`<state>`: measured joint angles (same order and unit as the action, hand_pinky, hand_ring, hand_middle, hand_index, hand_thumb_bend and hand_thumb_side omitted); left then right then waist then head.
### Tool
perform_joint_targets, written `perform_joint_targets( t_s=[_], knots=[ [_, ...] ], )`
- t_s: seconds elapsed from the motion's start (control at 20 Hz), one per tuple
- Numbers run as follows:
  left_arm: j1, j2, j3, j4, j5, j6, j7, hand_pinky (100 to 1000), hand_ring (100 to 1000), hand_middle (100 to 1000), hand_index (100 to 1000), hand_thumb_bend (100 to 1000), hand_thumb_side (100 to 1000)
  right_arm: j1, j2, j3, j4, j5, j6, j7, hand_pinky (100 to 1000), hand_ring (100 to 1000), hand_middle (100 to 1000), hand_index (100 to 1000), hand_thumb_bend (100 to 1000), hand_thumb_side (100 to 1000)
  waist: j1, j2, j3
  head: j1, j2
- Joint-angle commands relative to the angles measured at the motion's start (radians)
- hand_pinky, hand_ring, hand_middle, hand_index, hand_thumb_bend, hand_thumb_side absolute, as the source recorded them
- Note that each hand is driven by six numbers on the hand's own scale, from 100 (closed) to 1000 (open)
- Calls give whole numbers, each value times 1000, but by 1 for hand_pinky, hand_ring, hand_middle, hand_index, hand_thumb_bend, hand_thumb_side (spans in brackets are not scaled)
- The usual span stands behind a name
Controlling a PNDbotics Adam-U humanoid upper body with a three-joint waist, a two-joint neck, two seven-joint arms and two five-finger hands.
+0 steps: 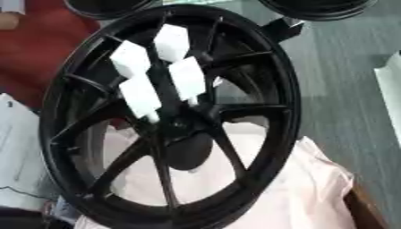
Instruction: Pull the pin out of the wheel hub.
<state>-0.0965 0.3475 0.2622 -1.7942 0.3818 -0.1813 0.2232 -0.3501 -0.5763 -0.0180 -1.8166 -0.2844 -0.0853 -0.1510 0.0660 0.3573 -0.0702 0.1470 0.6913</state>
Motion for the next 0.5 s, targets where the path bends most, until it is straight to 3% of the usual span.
perform_joint_targets(
  t_s=[0.05, 0.25, 0.5],
  knots=[
    [-3, 47, 2, -32, 1, -1, 11, 793, 786, 797, 852, 175, 865, -27, -107, -10, -45, -14, 1, 14, 902, 773, 769, 803, 100, 797, -5, -16, -3, 3, -3],
    [3, 56, 1, -42, -4, 3, 17, 792, 786, 797, 851, 175, 867, -70, -227, -15, -88, -2, 16, 36, 896, 775, 769, 806, 100, 775, -10, -14, -8, 8, -1],
    [5, 62, -1, -43, -7, 7, 18, 791, 786, 796, 851, 174, 868, -130, -370, -19, -133, -1, 35, 76, 883, 781, 769, 809, 100, 668, -17, -13, -10, 11, -6]
  ],
)
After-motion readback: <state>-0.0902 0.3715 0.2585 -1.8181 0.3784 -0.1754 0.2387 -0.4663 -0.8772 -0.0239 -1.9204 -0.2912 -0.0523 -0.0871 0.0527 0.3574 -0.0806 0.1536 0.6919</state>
